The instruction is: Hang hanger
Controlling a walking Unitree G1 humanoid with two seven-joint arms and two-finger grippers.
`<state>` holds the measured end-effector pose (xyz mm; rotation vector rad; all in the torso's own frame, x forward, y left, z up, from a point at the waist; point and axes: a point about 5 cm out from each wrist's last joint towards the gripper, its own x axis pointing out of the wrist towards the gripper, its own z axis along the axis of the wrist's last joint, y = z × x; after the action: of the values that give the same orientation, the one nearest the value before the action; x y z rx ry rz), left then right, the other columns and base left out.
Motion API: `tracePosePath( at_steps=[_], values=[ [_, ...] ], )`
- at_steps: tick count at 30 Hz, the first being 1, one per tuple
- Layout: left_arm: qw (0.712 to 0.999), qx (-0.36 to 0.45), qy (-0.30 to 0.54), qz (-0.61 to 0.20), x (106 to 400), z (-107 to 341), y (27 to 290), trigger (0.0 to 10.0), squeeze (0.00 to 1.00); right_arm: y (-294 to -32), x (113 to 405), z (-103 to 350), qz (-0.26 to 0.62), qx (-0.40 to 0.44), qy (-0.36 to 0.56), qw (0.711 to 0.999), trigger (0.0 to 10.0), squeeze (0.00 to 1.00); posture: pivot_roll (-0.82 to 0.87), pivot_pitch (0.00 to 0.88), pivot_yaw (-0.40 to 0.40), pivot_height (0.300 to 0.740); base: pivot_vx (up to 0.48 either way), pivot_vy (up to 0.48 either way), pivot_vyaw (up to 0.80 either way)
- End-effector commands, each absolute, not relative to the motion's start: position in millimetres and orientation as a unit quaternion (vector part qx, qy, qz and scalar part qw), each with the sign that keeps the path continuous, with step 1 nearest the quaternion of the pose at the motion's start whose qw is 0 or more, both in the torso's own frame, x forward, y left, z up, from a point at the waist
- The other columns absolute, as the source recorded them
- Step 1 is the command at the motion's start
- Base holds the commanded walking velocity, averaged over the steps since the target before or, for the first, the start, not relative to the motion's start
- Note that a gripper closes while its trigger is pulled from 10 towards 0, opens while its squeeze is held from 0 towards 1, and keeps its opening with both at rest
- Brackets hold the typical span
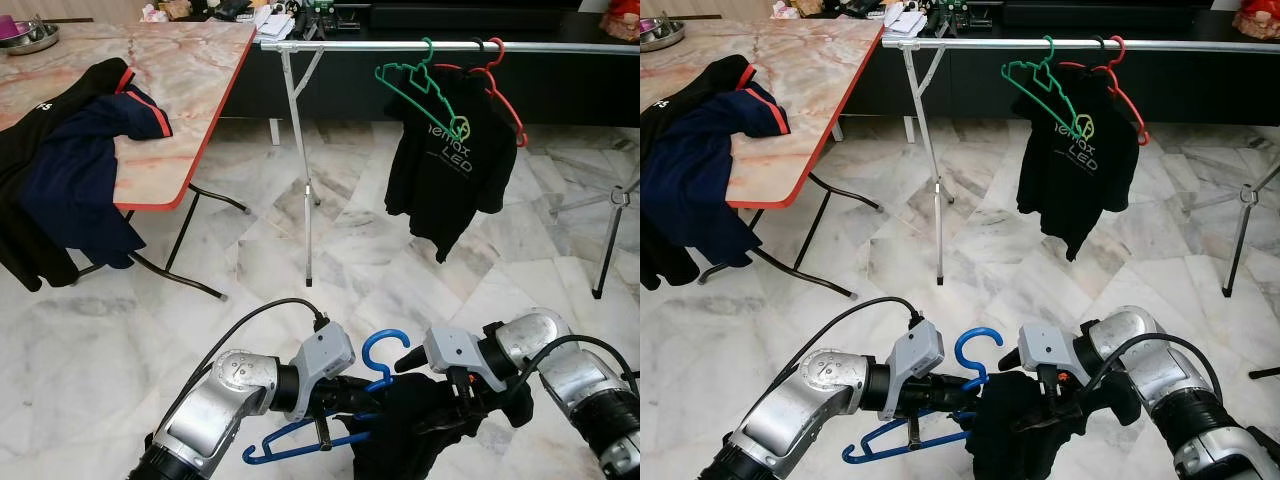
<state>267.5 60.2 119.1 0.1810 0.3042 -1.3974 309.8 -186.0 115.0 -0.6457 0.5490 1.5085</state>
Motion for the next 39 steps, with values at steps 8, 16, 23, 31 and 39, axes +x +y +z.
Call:
tracePosePath(
  at_steps=[8,16,23,31,39],
  values=[
    [0.747,0.088,0.117,-0.649,267,129,54,10.0,0.0,-182,312,111,0.662,-0.298,0.239,0.644,0.0,0.0,-0.07,0.202,-0.017,0.74,0.0,0.0,0.0],
    [0.746,0.095,0.115,-0.649,269,129,53,10.0,0.0,-181,313,111,0.661,-0.299,0.234,0.647,0.0,0.0,-0.07,0.201,-0.016,0.74,0.0,0.0,0.0],
    [0.749,0.105,0.111,-0.645,271,130,53,10.0,0.0,-178,313,111,0.664,-0.298,0.23,0.647,0.0,0.0,-0.07,0.2,-0.015,0.74,0.0,0.0,0.0],
    [0.752,0.117,0.106,-0.639,273,132,53,10.0,0.0,-178,313,110,0.665,-0.295,0.23,0.647,0.0,0.0,-0.06,0.2,-0.012,0.74,0.0,0.0,0.0],
    [0.759,0.121,0.105,-0.631,279,133,53,10.0,0.0,-176,313,110,0.664,-0.292,0.227,0.65,0.0,0.0,-0.07,0.197,-0.006,0.74,0.0,0.0,0.0]
  ],
)
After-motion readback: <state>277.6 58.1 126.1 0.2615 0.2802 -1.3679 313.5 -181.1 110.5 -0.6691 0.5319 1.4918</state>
